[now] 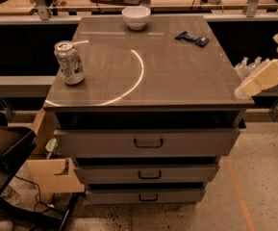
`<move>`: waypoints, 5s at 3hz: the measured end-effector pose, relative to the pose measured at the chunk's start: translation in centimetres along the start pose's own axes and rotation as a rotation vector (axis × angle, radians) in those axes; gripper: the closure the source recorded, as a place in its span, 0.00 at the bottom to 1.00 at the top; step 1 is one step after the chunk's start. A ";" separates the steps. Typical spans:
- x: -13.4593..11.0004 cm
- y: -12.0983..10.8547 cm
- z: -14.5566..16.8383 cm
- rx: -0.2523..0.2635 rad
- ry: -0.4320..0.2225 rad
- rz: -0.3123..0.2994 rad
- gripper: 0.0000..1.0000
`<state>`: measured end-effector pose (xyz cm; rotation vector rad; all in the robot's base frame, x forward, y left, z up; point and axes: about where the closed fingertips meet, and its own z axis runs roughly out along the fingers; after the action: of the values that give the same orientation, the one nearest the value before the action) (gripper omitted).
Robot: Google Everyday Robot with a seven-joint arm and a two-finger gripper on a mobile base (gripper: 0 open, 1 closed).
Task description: Move rxbar blueberry near 7up can
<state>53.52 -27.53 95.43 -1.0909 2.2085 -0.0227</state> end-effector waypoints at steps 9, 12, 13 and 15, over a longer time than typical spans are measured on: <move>-10.2 -20.8 19.9 0.180 -0.570 0.308 0.00; -11.3 -22.1 26.5 0.092 -0.550 0.358 0.00; -11.6 -21.9 27.8 0.069 -0.541 0.366 0.00; -11.5 -20.6 30.0 0.009 -0.484 0.382 0.00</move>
Offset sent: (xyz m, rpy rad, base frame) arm 0.1859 -0.0880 0.0789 0.4374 -0.6236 -0.2512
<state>89.95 -24.84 84.44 -0.5739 1.9282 0.3586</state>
